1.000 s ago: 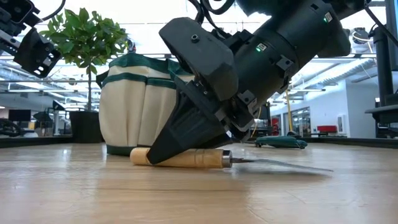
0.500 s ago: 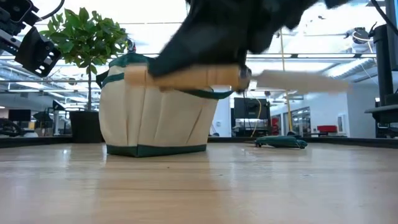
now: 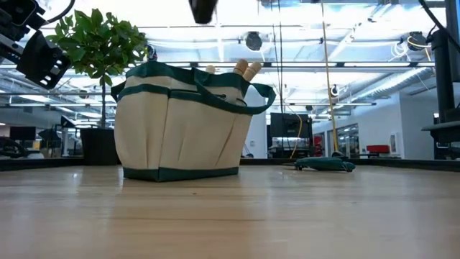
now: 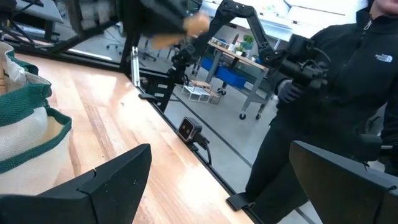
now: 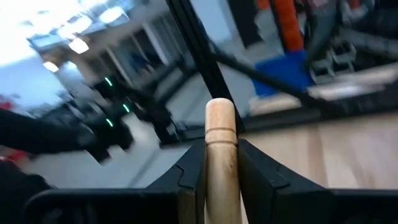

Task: Pick & Place Garden tools in Gardening bag
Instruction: Put the brown trowel into the gardening bag

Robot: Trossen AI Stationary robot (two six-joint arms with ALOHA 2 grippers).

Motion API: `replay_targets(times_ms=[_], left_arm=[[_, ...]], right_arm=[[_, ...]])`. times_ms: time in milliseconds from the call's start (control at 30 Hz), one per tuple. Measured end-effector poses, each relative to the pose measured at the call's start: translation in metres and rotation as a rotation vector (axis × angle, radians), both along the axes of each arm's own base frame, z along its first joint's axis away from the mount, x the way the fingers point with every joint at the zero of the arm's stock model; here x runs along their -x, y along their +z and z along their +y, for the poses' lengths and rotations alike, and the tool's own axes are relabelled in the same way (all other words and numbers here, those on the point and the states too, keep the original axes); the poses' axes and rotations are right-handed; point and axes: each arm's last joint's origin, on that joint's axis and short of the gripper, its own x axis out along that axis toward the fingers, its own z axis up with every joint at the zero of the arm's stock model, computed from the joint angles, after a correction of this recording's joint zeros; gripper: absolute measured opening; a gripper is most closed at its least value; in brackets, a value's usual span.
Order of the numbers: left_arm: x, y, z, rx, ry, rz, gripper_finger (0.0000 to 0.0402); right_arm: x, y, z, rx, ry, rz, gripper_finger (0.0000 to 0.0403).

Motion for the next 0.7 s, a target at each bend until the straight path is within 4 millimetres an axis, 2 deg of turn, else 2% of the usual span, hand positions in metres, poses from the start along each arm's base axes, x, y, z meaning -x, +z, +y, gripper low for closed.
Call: replay_targets(times_ms=[367, 700], left_arm=[[0.000, 0.000, 0.000, 0.002, -0.017, 0.002, 0.0390], [0.000, 0.003, 0.000, -0.020, -0.016, -0.057, 0.0390]], right_arm=[[-0.007, 0.036, -0.053, -0.105, 0.088, -0.341, 0.0058], [-0.004, 0.055, -0.088, -0.064, -0.049, -0.602, 0.0058]])
